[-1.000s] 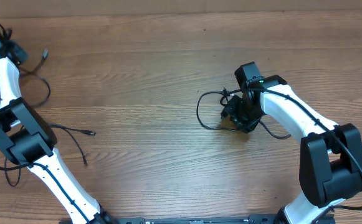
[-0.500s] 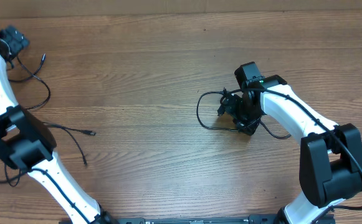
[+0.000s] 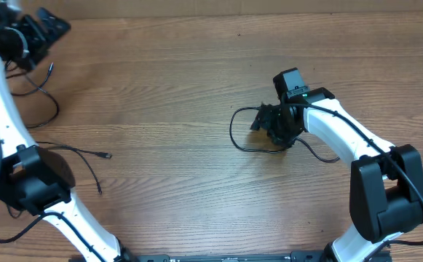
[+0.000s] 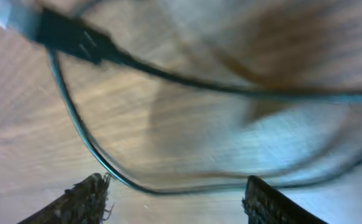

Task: Untangle cables

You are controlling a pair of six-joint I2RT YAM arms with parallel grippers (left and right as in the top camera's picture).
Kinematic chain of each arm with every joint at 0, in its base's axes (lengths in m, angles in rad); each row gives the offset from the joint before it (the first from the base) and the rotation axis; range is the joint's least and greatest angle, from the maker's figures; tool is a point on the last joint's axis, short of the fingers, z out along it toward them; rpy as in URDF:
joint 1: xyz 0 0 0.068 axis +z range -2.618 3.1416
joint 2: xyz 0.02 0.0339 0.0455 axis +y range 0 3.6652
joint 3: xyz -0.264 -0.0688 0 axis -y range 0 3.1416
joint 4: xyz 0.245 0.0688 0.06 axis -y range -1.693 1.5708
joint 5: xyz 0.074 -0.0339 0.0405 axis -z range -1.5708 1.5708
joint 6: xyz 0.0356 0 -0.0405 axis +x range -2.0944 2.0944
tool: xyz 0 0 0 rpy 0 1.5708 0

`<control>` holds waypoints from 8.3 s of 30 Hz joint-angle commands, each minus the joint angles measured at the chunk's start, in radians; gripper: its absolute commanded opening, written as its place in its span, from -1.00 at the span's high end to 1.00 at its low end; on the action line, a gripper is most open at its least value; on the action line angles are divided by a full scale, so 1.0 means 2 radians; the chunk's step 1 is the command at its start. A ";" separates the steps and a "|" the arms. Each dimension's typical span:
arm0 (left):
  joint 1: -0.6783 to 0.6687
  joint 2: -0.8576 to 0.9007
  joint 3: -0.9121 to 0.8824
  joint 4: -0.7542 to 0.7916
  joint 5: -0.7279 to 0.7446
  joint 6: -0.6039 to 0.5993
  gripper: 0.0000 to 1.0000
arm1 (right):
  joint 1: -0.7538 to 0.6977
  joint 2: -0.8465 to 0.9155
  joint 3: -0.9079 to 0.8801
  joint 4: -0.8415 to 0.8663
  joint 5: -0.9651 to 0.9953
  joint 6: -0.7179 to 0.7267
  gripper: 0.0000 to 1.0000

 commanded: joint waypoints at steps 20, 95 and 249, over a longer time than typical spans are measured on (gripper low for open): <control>-0.348 0.002 0.002 -0.056 -0.124 0.095 -0.99 | -0.160 -0.278 0.139 -0.228 0.079 -0.039 -0.96; -0.647 0.243 -0.003 0.092 -0.309 0.273 0.91 | -0.300 -0.358 0.139 -0.306 0.162 -0.042 -1.00; -0.261 -0.827 -0.791 0.187 -0.329 -0.126 -0.99 | -0.300 -0.287 0.139 -0.308 0.162 -0.042 -0.99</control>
